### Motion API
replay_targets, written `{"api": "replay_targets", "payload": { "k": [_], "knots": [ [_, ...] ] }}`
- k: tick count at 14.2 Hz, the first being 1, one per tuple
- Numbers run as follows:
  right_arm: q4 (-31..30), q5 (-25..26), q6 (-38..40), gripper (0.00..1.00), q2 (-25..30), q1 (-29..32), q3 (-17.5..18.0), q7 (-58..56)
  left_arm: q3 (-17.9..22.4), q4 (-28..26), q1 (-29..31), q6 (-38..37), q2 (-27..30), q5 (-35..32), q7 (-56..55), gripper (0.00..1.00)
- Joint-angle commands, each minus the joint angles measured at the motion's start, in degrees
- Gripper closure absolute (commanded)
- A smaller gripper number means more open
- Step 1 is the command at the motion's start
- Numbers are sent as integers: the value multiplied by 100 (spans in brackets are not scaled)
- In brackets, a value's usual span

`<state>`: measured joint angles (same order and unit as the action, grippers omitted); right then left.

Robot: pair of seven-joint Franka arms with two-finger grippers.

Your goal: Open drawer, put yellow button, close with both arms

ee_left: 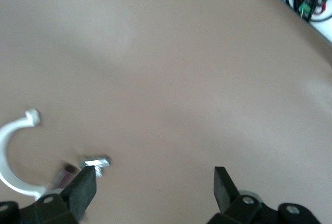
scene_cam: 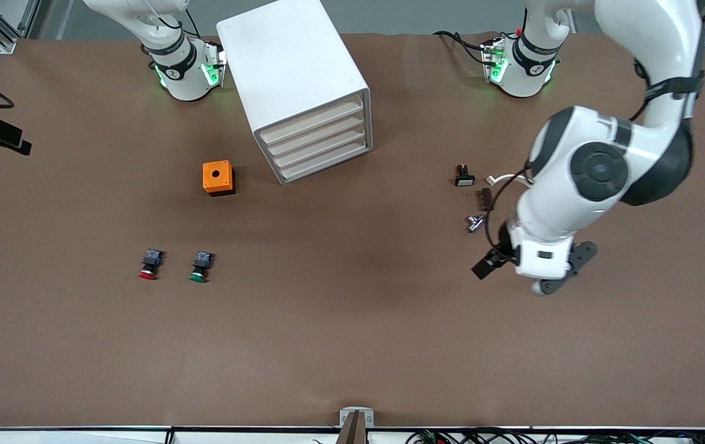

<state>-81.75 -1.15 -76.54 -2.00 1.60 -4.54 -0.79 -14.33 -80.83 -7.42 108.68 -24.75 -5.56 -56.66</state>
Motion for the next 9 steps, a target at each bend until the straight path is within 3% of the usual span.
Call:
{"api": "replay_targets", "payload": {
  "k": [1,5,9],
  "knots": [
    [-454,-96,-264,0,471,61,94,-17,-61,-82,415,-319,373,-112,715,0],
    [-1667,-43,-1073,0,1385,-72,67,-17,-78,-125,1012,-865,918,-16,1980,0],
    [-1651,-25,-1004,0,1404,-133,41,9,246,-239,1023,-1628,1568,29,2940,0]
  ]
}}
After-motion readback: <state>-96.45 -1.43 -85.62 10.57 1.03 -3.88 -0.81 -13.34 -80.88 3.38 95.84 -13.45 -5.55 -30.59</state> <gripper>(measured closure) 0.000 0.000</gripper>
